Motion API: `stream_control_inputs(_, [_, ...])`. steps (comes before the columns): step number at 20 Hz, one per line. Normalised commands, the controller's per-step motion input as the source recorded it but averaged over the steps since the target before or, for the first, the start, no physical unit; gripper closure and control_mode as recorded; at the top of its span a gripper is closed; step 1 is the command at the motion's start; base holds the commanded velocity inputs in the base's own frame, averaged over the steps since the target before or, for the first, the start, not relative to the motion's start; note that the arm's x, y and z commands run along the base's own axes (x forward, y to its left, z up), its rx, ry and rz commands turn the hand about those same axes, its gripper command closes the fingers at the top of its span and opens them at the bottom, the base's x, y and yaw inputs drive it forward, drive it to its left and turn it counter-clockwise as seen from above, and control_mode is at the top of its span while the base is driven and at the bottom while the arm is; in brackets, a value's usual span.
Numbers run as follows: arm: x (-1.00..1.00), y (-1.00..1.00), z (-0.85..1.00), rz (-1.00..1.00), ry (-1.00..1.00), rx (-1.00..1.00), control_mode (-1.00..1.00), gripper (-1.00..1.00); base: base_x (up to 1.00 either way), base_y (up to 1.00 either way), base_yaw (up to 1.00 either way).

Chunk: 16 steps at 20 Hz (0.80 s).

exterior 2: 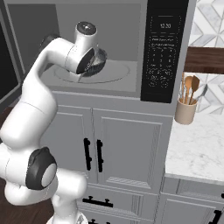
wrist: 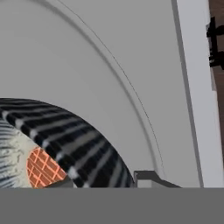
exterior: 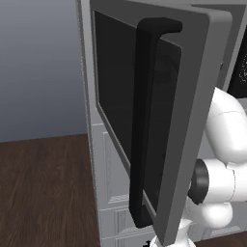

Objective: Open the microwave, place the bowl with waffle inside the microwave, then close the microwave door and turn it on.

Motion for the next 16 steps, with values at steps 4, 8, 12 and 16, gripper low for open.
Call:
stream_control_inputs(4, [0.00, 0.00, -0.01, 0.00, -0.12, 0.03, -1.00, -1.00, 0.00, 0.00, 0.00])
stream_control_inputs(8, [0.00, 0.00, 0.00, 0.00, -0.23, 0.06, -1.00, -1.00, 0.00, 0.00, 0.00])
stream_control_inputs(12, [-0.29, 0.00, 0.01, 0.00, -0.25, 0.05, -1.00, -1.00, 0.00, 0.00, 0.00])
stream_control_inputs(16, [-0.84, -0.09, 0.22, 0.00, -0.22, 0.07, -1.00, -1.00, 0.00, 0.00, 0.00])
